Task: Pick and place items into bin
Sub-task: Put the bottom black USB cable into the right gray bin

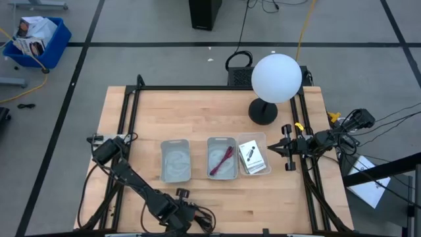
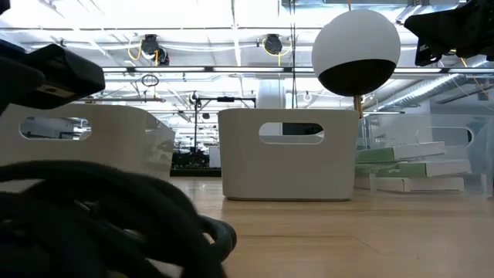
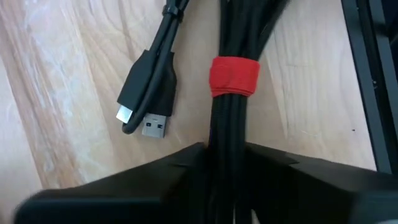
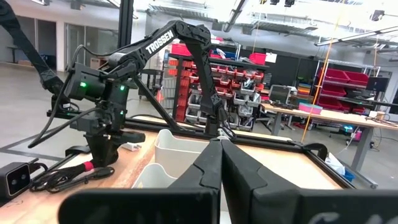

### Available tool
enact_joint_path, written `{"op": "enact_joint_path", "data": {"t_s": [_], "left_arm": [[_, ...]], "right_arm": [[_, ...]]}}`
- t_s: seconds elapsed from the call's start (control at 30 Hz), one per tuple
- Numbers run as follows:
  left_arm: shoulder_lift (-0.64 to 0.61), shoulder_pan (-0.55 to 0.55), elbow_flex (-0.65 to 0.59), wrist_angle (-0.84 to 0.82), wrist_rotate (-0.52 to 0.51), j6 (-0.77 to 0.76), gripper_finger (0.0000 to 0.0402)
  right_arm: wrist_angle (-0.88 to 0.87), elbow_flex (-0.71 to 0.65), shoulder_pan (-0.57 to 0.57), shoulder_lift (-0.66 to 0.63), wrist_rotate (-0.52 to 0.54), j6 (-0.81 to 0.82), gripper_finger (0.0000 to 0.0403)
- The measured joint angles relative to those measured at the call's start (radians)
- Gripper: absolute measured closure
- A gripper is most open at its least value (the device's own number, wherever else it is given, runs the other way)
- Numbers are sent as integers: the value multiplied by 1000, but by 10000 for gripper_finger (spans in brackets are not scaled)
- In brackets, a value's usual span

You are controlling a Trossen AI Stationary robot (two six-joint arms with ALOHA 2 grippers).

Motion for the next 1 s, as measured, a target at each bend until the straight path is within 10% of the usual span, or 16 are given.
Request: {"op": "enact_joint_path", "data": {"t_s": [0.17, 0.57, 1.0], "left_arm": [[-10, 16, 0, -10, 40, 31, 376], [-156, 22, -3, -107, 1, 129, 375], [-396, 123, -2, -83, -520, 241, 372]], "right_arm": [[0, 0, 0, 0, 0, 0, 403], [0, 0, 0, 0, 0, 0, 403], [6, 0, 0, 0, 0, 1, 403]]}}
